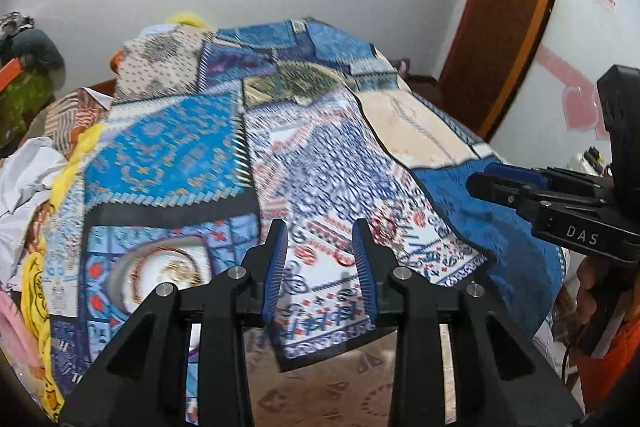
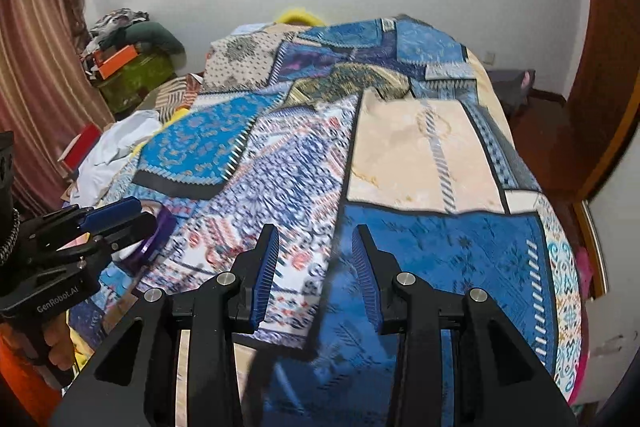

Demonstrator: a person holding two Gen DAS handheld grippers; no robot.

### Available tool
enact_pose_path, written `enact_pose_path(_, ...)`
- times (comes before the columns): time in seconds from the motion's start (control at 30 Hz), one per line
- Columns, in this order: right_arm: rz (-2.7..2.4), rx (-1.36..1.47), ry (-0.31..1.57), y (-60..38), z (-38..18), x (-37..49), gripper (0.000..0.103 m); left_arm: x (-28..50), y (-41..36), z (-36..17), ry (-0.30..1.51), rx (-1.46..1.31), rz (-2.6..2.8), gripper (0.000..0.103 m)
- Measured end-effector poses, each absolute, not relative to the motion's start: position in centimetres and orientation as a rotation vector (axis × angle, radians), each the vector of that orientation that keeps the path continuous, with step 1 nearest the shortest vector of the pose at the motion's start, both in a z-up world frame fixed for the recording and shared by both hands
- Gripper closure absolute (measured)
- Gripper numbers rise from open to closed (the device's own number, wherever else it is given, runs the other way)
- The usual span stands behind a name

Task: Organize jewelry
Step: 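Move the left tool to the jewelry pile and close on a red bracelet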

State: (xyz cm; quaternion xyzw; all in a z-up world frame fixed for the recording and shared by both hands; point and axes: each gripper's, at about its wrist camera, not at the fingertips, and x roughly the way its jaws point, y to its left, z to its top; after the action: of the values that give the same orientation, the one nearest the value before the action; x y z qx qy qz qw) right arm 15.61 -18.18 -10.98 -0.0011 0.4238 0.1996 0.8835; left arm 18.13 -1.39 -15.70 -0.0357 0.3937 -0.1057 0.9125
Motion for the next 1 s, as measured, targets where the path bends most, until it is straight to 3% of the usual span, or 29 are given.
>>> enact_pose_path(0.37,0.456,0.009,0.946,-18.6,-13.4,15.7,0.068,20.3,-3.0,-19.8,0.919,-0.011,-0.204,0.070)
enact_pose_path(0.8,0.486,0.013,0.982,-18.1,-14.5,16.1,0.068,21.4,-4.7,-20.6,0.901,-0.007,-0.278,0.070)
enact_pose_path(0.83,0.487,0.013,0.984,-18.1,-14.6,16.1,0.068,21.5,-4.8,-20.6,0.900,-0.012,-0.290,0.072)
enact_pose_path(0.9,0.485,0.015,0.986,-18.1,-14.6,16.1,0.068,21.5,-4.8,-20.6,0.898,-0.029,-0.307,0.088)
enact_pose_path(0.97,0.486,0.017,0.990,-18.1,-14.7,16.0,0.068,21.7,-4.9,-20.6,0.903,-0.049,-0.322,0.098)
enact_pose_path(1.0,0.485,0.016,0.991,-18.0,-14.6,15.9,0.068,21.7,-4.8,-20.5,0.905,-0.060,-0.326,0.098)
